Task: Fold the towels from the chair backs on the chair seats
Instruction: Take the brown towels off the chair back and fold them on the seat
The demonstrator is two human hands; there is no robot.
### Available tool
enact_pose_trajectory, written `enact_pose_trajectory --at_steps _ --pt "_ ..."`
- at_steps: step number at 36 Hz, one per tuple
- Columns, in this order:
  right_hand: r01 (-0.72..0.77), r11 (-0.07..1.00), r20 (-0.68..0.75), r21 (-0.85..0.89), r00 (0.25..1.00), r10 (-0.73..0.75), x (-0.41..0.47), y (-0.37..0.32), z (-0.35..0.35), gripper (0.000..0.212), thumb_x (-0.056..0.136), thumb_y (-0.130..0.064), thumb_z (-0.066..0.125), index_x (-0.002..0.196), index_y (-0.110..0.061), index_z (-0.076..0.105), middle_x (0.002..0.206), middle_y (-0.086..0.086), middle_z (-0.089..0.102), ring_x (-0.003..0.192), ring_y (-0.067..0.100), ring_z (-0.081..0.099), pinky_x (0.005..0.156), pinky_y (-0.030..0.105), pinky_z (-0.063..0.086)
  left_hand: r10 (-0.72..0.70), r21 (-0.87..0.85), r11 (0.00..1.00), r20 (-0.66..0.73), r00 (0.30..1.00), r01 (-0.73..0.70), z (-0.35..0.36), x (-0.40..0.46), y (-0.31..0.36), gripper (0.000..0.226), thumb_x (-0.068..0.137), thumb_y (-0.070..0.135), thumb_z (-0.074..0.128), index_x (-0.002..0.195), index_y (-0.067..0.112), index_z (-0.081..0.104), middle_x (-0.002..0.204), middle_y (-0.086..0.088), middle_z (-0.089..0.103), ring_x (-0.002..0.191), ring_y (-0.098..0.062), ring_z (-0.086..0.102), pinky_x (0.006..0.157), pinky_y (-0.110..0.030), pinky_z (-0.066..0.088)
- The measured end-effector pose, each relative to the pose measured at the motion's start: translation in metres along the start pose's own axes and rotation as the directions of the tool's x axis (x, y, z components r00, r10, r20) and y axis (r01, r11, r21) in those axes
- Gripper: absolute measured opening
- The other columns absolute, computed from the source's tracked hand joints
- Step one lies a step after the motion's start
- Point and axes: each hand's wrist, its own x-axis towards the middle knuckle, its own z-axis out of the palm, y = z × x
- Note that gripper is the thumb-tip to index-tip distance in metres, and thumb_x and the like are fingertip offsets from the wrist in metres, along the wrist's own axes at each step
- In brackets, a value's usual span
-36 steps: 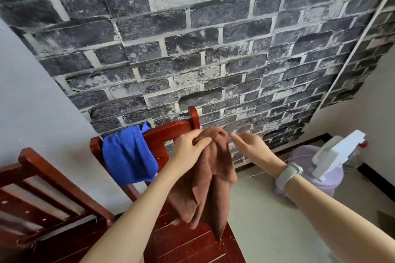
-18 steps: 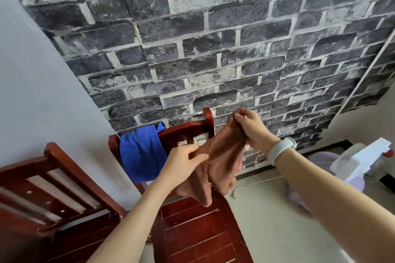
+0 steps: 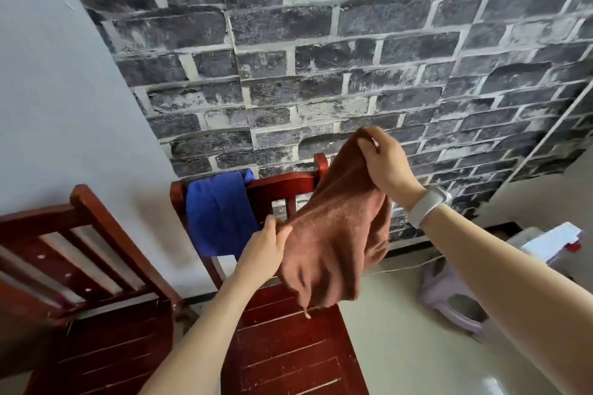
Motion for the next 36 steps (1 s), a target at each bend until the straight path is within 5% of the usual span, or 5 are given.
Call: enact_pose_trajectory --at_steps 9,15,24,31,36 --pt "-0.201 0.977 -0.18 -0.069 0.966 0.186 -0.014 0.042 -0.019 0.023 0.096 -0.012 0.04 0.112 -0.001 0.052 0.108 0.021 0.061 0.1 0.035 0.055 0.075 0.029 0.035 0.105 0.113 0.985 0.189 0.976 -0.127 -0.017 -0.006 -0.02 0.019 0.088 0.046 0.052 0.075 0.033 0.047 0.07 0.013 0.051 0.07 -0.012 0.054 0.054 -0.024 0.033" --pt "-0.293 0.952 -0.167 -0.085 0.947 0.276 -0.032 0.061 -0.021 0.025 0.096 -0.014 0.041 0.114 -0.001 0.052 0.112 0.022 0.06 0.104 0.037 0.054 0.079 0.031 0.036 -0.118 0.238 0.967 0.13 0.984 0.085 -0.017 -0.006 -0.035 0.045 0.096 0.046 0.032 0.132 0.02 0.043 0.121 -0.01 0.06 0.102 -0.028 0.06 0.08 -0.035 0.046" --pt "-0.364 0.889 -0.082 -0.278 0.931 0.356 -0.053 0.082 -0.02 0.024 0.097 -0.031 0.038 0.109 -0.015 0.051 0.108 0.022 0.063 0.098 0.042 0.056 0.072 0.035 0.034 -0.221 -0.458 0.859 0.071 0.973 0.229 -0.014 -0.009 -0.032 0.026 0.093 0.02 0.051 0.116 0.018 0.063 0.105 0.002 0.066 0.103 -0.015 0.061 0.095 -0.035 0.047" --pt "-0.566 0.824 0.097 -0.032 0.819 0.566 -0.064 0.106 -0.017 0.03 0.092 -0.026 0.048 0.114 -0.006 0.052 0.111 0.013 0.057 0.102 0.027 0.055 0.087 0.036 0.044 -0.309 -0.605 0.768 -0.063 0.949 0.21 -0.017 -0.008 -0.04 0.014 0.08 0.012 0.068 0.088 0.023 0.071 0.079 0.014 0.069 0.074 0.002 0.065 0.065 -0.01 0.048" --pt "-0.738 0.644 0.196 0.202 0.674 0.712 -0.079 0.127 -0.014 0.026 0.088 -0.01 0.047 0.11 -0.002 0.058 0.093 0.012 0.055 0.085 0.026 0.05 0.071 0.038 0.041 -0.36 -0.722 0.619 0.089 0.929 0.309 -0.022 -0.01 -0.053 0.023 0.084 0.002 0.062 0.094 0.022 0.068 0.101 -0.01 0.067 0.094 -0.023 0.064 0.085 -0.036 0.051"
